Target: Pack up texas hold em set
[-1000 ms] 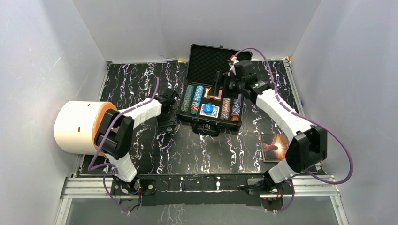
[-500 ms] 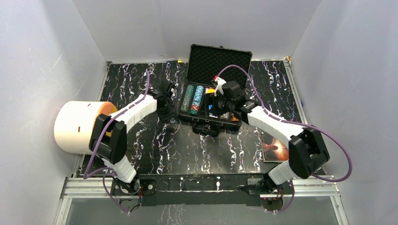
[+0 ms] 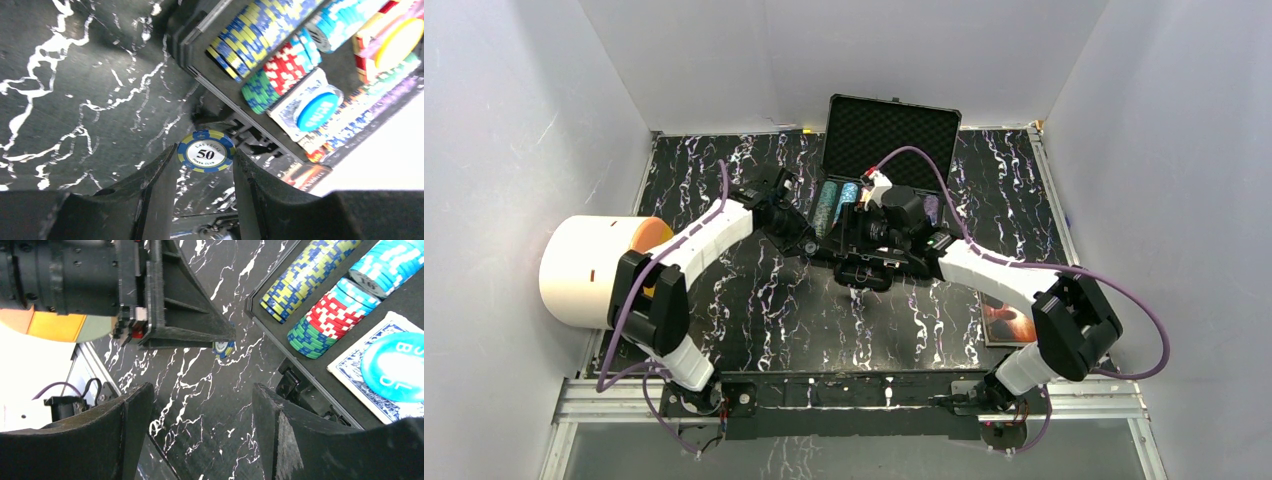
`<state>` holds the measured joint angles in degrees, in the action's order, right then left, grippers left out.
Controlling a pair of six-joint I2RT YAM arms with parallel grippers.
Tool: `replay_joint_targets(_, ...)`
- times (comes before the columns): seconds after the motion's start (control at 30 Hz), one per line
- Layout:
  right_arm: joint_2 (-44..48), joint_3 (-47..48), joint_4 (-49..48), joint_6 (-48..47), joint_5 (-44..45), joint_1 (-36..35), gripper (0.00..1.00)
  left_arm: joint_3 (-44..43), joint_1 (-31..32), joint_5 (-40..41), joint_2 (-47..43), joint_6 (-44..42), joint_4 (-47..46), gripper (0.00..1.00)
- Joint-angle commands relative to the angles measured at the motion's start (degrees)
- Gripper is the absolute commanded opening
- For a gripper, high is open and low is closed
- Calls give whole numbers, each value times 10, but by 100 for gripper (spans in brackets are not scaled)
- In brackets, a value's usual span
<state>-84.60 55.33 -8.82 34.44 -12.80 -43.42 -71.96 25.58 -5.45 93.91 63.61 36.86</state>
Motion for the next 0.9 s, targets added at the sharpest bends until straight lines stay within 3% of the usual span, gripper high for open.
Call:
replay_joint_targets(0.0,0,-5,-45,19,48,-3,78,9,-6,-55,-51,67,-14,39)
replay_joint_targets(0.2,-10,-8,-67,20,53,-4,69,24,-9,-84,-62,108,-34,39)
replay_joint_targets(0.57,-55,13,-79,40,53,-4,68,29,-10,-106,-72,139,-58,39)
replay_joint_targets(0.87,-84,28,-125,44,39,-4,53,42,-9,-116,-78,151,-66,39)
